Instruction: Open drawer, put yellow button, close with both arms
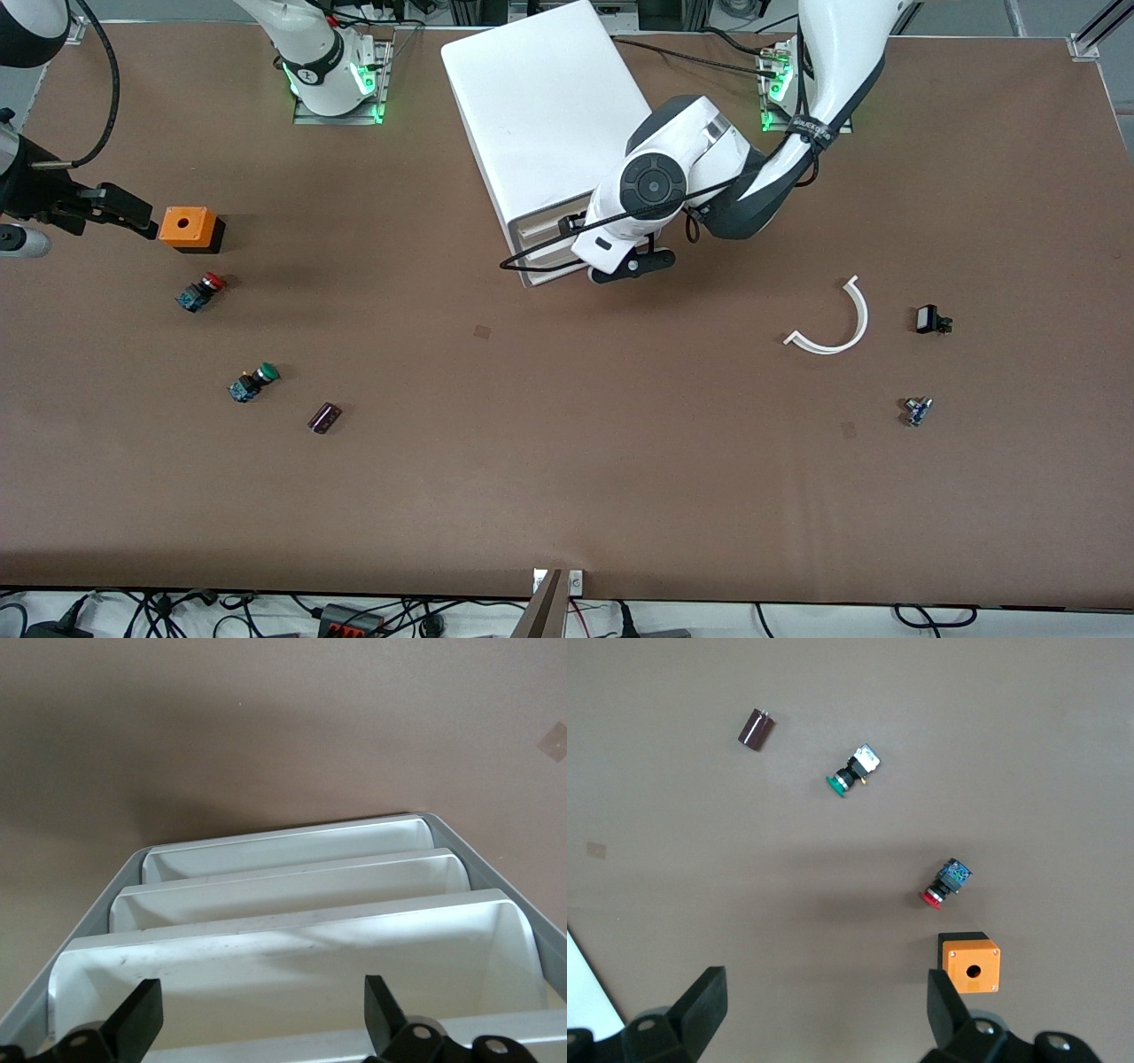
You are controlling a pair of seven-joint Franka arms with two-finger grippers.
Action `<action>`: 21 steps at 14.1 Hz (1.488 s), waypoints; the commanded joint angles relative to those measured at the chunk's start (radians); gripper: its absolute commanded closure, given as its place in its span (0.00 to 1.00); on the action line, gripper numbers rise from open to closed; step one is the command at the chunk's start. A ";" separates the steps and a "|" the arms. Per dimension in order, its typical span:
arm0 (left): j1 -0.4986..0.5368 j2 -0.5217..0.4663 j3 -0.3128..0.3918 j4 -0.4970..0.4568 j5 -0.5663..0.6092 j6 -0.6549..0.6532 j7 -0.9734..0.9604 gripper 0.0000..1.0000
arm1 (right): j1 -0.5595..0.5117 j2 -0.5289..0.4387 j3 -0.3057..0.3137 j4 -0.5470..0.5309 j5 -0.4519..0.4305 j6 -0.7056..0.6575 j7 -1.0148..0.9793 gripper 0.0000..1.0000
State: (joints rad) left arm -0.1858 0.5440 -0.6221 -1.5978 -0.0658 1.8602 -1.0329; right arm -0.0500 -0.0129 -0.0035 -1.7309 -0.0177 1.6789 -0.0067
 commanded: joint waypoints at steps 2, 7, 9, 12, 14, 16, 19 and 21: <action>0.066 -0.039 -0.007 0.007 0.000 -0.032 0.014 0.00 | -0.016 -0.035 0.010 0.007 -0.008 -0.045 -0.010 0.00; 0.137 -0.047 -0.007 0.104 0.233 -0.142 0.092 0.00 | -0.014 -0.039 0.013 0.004 -0.007 -0.051 0.001 0.00; 0.208 -0.047 -0.007 0.119 0.239 -0.185 0.253 0.00 | -0.016 -0.039 0.013 0.002 -0.002 -0.064 0.016 0.00; 0.334 -0.055 -0.001 0.162 0.254 -0.280 0.521 0.00 | -0.014 -0.044 0.014 -0.009 -0.004 -0.050 0.014 0.00; 0.419 -0.081 -0.011 0.173 0.338 -0.328 0.655 0.00 | -0.013 -0.044 0.014 -0.021 -0.004 -0.027 0.016 0.00; 0.482 -0.084 -0.010 0.206 0.351 -0.344 0.798 0.00 | -0.014 -0.044 0.014 -0.030 -0.001 -0.015 0.014 0.00; 0.514 -0.136 0.048 0.272 0.336 -0.414 1.011 0.00 | -0.016 -0.036 0.014 -0.030 0.001 0.004 0.005 0.00; 0.442 -0.206 0.222 0.251 0.223 -0.438 1.109 0.00 | -0.016 -0.024 0.014 -0.032 0.001 0.034 0.001 0.00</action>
State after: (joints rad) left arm 0.3268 0.4189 -0.5442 -1.3258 0.2373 1.4523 -0.0284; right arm -0.0513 -0.0371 -0.0028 -1.7473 -0.0175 1.6806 -0.0024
